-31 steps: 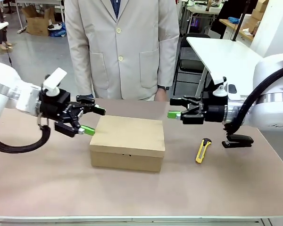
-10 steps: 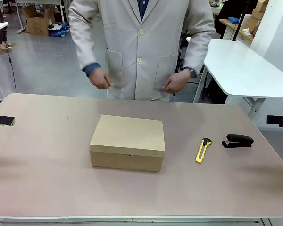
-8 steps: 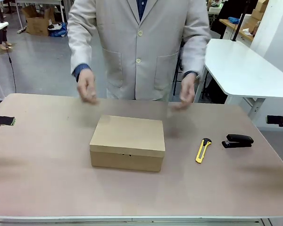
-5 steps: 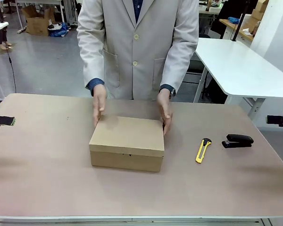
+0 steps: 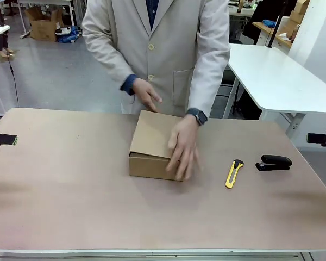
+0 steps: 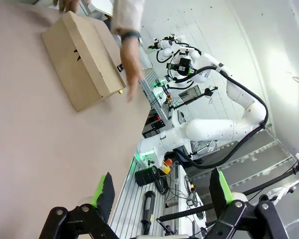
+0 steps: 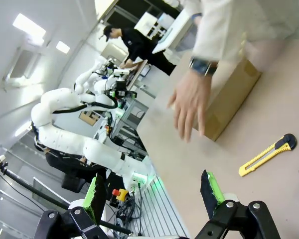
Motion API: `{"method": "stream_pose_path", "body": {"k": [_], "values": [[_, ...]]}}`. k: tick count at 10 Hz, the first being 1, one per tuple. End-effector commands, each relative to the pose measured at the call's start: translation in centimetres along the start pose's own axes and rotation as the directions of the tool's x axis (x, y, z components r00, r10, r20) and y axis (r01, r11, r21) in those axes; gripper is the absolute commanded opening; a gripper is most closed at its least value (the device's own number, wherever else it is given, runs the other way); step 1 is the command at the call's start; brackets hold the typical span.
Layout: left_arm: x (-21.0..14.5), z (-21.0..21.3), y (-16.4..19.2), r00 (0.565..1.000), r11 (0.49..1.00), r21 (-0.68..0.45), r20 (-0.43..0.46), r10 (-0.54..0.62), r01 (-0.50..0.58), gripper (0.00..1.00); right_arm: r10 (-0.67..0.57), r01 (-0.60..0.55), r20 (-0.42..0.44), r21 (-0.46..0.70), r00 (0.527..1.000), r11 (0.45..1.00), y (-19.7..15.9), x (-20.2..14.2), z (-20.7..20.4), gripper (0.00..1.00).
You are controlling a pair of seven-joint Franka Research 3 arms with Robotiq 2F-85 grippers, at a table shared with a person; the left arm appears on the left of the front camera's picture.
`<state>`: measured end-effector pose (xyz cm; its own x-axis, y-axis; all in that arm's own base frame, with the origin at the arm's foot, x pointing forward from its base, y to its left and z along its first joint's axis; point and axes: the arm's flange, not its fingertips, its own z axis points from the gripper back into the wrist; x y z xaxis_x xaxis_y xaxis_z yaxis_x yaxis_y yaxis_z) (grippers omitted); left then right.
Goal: Pack the item into the box.
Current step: Close the Mailer Box.
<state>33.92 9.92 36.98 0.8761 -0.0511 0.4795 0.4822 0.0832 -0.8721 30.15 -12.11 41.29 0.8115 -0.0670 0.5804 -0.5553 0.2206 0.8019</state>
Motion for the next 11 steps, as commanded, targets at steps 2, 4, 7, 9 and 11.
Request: {"method": "stream_pose_path", "body": {"k": [2, 4, 7, 9, 11], "values": [[-0.14, -0.04, -0.24, 1.000, 1.000, 0.002, 0.005, -0.006, 0.006, 1.00, 0.001, -0.001, -0.010, 0.004, 1.000, 1.000, 0.19, -0.09, -0.04, 1.00], [-0.14, -0.04, -0.24, 1.000, 1.000, 0.002, 0.005, -0.006, 0.006, 1.00, 0.001, -0.001, -0.010, 0.004, 1.000, 1.000, 0.19, -0.09, -0.04, 1.00], [-0.14, -0.04, -0.24, 1.000, 1.000, 0.002, 0.005, -0.006, 0.006, 1.00, 0.001, -0.001, -0.010, 0.004, 1.000, 1.000, 0.19, -0.09, -0.04, 1.00], [-0.14, -0.04, -0.24, 1.000, 1.000, 0.002, 0.005, -0.006, 0.006, 1.00, 0.001, -0.001, -0.010, 0.004, 1.000, 1.000, 0.19, -0.09, -0.04, 1.00], [-0.14, -0.04, -0.24, 1.000, 1.000, 0.002, 0.005, -0.006, 0.006, 1.00, 0.001, -0.001, -0.010, 0.004, 1.000, 1.000, 0.19, -0.09, -0.04, 1.00]]}}
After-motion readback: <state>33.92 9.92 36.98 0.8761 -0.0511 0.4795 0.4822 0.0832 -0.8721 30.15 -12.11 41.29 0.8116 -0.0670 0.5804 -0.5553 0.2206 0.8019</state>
